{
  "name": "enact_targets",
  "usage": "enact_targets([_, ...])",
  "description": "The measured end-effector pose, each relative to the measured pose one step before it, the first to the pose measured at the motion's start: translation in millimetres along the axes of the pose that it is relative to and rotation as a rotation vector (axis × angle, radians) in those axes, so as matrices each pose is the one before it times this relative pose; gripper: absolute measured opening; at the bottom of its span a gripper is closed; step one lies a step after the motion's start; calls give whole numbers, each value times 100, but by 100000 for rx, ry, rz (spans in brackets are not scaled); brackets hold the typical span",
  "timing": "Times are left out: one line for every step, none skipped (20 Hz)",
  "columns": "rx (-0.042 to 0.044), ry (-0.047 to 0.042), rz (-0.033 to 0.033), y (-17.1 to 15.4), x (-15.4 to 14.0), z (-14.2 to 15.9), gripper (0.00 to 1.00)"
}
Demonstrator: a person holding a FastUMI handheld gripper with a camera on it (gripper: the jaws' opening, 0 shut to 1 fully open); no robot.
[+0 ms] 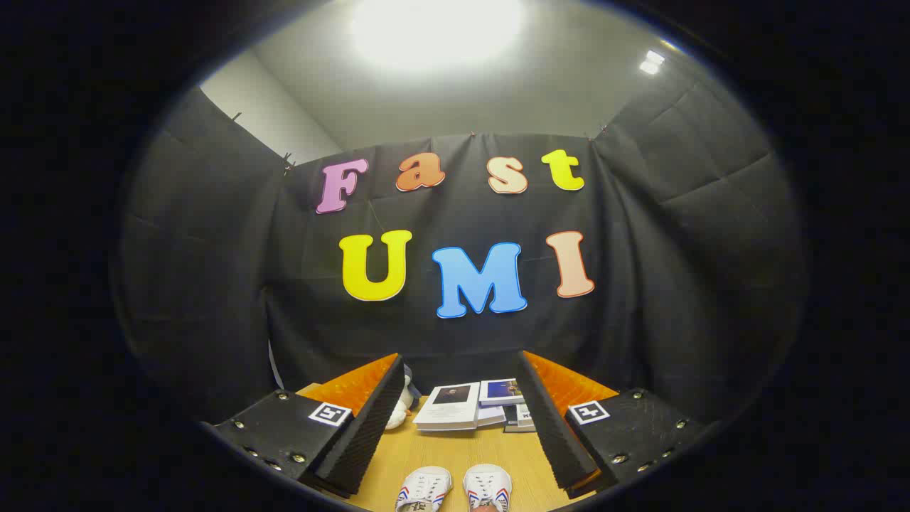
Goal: Open the storage box then place both shoes into the box .Put the left shoe in first, then the right shoe, with the right side of both shoes facing outward in a uniform manner.
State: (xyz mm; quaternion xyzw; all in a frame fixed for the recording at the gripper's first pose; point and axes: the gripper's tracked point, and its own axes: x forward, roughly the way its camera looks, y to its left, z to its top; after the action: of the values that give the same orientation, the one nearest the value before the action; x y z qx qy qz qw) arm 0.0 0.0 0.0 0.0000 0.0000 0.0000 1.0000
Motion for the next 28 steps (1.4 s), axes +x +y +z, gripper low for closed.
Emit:
enact_targets([-576,-908,208,97,-36,310,96])
enact_targets([-1025,-822,-10,66,-71,72,96])
enact_targets([-1167,-643,-404,-12,-81,85,96])
enact_targets([-1079,-326,254,148,-87,69,95])
enact_targets([-618,-329,519,251,-18,198,95])
enact_targets([3,-343,513,250,-57,138,96])
enact_targets([524,-347,204,153,-2,132,96])
enact_targets([517,-349,14,120,-129,-4,96])
enact_targets([93,-518,2,109,-71,142,96])
enact_targets([-572,-359,-110,72,19,123,96])
enact_targets([-1020,-185,-116,42,40,78,95])
enact_targets([-951,-50,-91,80,-90,-27,95])
enact_targets([-659,-341,99,120,-68,167,95])
enact_targets([-351,-174,-96,167,-5,108,95])
enact_targets([-147,-136,301,204,-149,71,95])
enact_targets([-232,108,159,133,-22,-21,96])
enact_targets([-295,397,136,122,-97,-147,96])
enact_targets([-132,495,369,152,-60,-195,96])
enact_targets([183,464,382,157,-90,-160,95])
enact_targets([522,594,631,168,-92,-134,96])
enact_targets([1364,579,1239,360,-54,-285,96])
enact_targets([2243,878,1762,440,-58,-319,96])
enact_targets([2776,1348,2393,463,1,-505,96])
enact_targets([3080,1411,2329,457,-28,-462,96])
enact_targets([3101,1388,1842,226,-17,-430,95])
enact_targets([2922,1412,1805,286,19,-473,95])
enact_targets([2887,1518,1558,286,61,-458,96])
enact_targets([2857,1789,1544,249,92,-501,95])
